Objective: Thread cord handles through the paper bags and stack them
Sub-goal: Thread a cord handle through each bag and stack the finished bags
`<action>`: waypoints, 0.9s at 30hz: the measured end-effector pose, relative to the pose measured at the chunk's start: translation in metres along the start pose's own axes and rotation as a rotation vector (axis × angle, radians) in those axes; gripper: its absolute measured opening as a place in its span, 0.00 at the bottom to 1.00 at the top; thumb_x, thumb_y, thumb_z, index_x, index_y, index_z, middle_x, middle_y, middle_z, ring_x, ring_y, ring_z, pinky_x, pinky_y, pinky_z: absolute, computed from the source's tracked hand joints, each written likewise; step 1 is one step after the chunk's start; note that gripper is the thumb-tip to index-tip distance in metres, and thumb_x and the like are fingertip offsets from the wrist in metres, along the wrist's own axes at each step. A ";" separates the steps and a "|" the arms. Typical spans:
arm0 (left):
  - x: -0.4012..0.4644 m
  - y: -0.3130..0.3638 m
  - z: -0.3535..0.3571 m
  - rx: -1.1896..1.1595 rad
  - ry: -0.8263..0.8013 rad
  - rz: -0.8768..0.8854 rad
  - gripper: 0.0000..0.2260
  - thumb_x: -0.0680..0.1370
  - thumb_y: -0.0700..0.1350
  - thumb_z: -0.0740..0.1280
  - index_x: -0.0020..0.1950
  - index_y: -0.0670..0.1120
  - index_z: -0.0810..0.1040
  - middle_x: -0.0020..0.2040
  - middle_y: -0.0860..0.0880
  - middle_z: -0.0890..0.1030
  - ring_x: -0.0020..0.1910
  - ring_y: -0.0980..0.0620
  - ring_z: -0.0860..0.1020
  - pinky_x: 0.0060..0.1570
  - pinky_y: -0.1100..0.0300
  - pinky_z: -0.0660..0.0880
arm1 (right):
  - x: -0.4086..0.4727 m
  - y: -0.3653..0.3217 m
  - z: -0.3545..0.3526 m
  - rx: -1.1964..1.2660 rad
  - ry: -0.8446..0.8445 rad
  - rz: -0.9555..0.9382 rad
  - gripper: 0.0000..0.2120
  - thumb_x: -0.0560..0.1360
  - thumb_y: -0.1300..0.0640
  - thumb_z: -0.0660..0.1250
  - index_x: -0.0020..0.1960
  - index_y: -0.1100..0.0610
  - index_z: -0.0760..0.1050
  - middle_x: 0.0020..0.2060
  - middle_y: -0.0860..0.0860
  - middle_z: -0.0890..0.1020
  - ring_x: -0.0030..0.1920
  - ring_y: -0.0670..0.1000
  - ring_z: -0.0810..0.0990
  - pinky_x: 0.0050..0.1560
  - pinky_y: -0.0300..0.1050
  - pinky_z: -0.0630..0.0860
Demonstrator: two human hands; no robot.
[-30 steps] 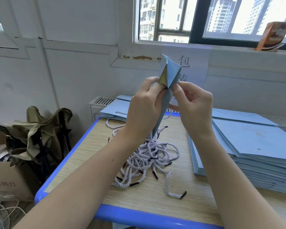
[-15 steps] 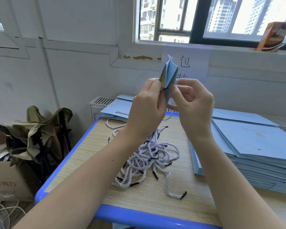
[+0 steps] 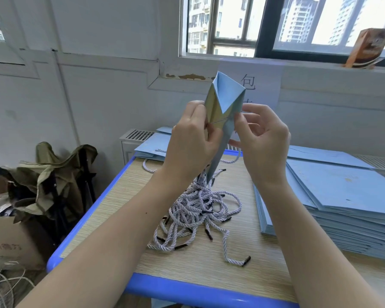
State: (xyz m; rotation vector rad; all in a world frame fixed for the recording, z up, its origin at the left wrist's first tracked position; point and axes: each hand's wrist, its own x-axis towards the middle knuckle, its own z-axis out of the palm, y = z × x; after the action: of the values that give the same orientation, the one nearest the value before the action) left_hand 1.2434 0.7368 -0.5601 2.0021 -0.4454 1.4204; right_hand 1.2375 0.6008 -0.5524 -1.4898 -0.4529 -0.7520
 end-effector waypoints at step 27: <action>-0.002 -0.033 -0.011 0.283 -0.823 -0.064 0.08 0.76 0.43 0.71 0.50 0.39 0.81 0.52 0.45 0.72 0.46 0.41 0.76 0.49 0.44 0.76 | 0.004 0.012 -0.003 -0.184 0.047 -0.146 0.06 0.78 0.57 0.71 0.52 0.59 0.82 0.45 0.55 0.82 0.42 0.51 0.85 0.32 0.46 0.83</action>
State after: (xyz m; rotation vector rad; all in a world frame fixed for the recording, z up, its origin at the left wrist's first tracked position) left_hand 1.2544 0.7683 -0.5692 2.7657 -0.5289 0.5782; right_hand 1.2486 0.5965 -0.5584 -1.6193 -0.4704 -0.9626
